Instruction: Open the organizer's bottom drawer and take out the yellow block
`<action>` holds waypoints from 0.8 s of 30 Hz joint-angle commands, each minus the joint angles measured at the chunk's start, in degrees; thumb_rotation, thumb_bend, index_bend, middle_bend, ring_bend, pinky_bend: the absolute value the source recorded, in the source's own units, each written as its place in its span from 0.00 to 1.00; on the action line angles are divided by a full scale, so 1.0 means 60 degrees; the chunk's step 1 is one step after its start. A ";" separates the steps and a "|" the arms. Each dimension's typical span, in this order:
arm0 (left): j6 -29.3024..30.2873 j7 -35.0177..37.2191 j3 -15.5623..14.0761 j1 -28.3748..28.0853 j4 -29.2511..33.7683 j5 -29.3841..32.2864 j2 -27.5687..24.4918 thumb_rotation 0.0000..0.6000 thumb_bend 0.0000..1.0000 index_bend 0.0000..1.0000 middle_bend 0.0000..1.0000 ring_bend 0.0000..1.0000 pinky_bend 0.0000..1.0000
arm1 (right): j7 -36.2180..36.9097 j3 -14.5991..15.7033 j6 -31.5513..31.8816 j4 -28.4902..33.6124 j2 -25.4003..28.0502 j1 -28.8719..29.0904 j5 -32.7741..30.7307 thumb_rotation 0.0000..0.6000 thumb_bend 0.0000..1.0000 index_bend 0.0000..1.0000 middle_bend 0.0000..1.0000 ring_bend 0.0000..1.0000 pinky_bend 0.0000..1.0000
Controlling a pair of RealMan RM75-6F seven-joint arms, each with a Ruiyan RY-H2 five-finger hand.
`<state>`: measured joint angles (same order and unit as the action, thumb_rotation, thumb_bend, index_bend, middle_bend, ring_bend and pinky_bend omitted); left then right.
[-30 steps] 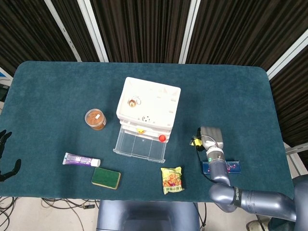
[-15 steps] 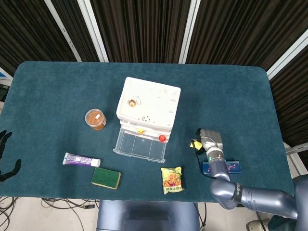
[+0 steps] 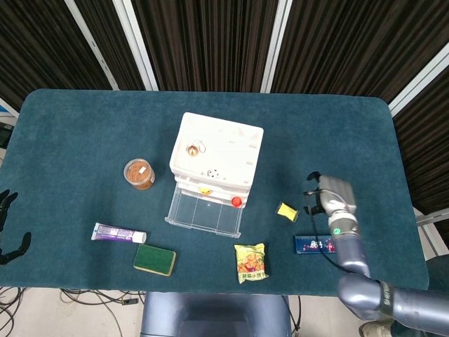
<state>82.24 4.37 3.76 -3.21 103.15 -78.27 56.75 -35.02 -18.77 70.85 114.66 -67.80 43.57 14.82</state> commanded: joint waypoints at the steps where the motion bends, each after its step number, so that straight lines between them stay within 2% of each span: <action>1: 0.0017 -0.0022 0.0004 0.0002 0.0015 -0.0002 0.0003 1.00 0.40 0.03 0.00 0.00 0.01 | 0.1526 -0.0106 -0.0518 0.0756 0.1447 -0.1207 0.1078 1.00 0.24 0.22 0.53 0.68 0.58; 2: 0.0023 -0.0030 0.0008 0.0003 0.0023 0.0001 0.0003 1.00 0.40 0.03 0.00 0.00 0.01 | 0.1706 0.0028 -0.0598 0.0876 0.1709 -0.1447 0.1504 1.00 0.23 0.22 0.49 0.65 0.53; 4: 0.0032 -0.0054 0.0011 0.0002 0.0029 0.0001 0.0007 1.00 0.40 0.03 0.00 0.00 0.01 | 0.1995 0.0440 -0.0392 0.1087 0.2070 -0.2020 0.2740 1.00 0.20 0.20 0.37 0.51 0.43; 7: 0.0050 -0.0123 0.0002 0.0004 0.0035 -0.0016 0.0022 1.00 0.40 0.03 0.00 0.00 0.01 | 0.2120 0.1234 0.0535 0.1159 0.2063 -0.2862 0.4807 1.00 0.14 0.14 0.21 0.33 0.33; 12: 0.0096 -0.0241 -0.0018 0.0006 0.0059 -0.0090 0.0048 1.00 0.40 0.03 0.00 0.00 0.01 | 0.1876 0.2775 0.2431 0.0392 0.1212 -0.4205 0.8332 1.00 0.12 0.13 0.13 0.29 0.27; 17: 0.0133 -0.0251 -0.0020 0.0016 0.0060 -0.0120 0.0054 1.00 0.40 0.03 0.00 0.00 0.00 | 0.1678 0.3809 0.3512 -0.0994 0.0266 -0.5088 1.0520 1.00 0.10 0.13 0.09 0.23 0.25; 21: 0.0206 -0.0237 0.0001 0.0027 0.0066 -0.0167 0.0051 1.00 0.40 0.03 0.00 0.00 0.00 | 0.1645 0.4107 0.4119 -0.1891 -0.0366 -0.5587 1.1460 1.00 0.09 0.12 0.08 0.23 0.24; 24: 0.0284 -0.0230 0.0004 0.0040 0.0064 -0.0252 0.0058 1.00 0.40 0.03 0.00 0.00 0.00 | 0.1574 0.4131 0.4364 -0.2210 -0.0618 -0.5792 1.1825 1.00 0.09 0.09 0.08 0.22 0.24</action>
<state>83.89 2.98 3.78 -2.99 103.54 -79.71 57.08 -25.13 4.76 95.50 103.08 -69.87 10.42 84.07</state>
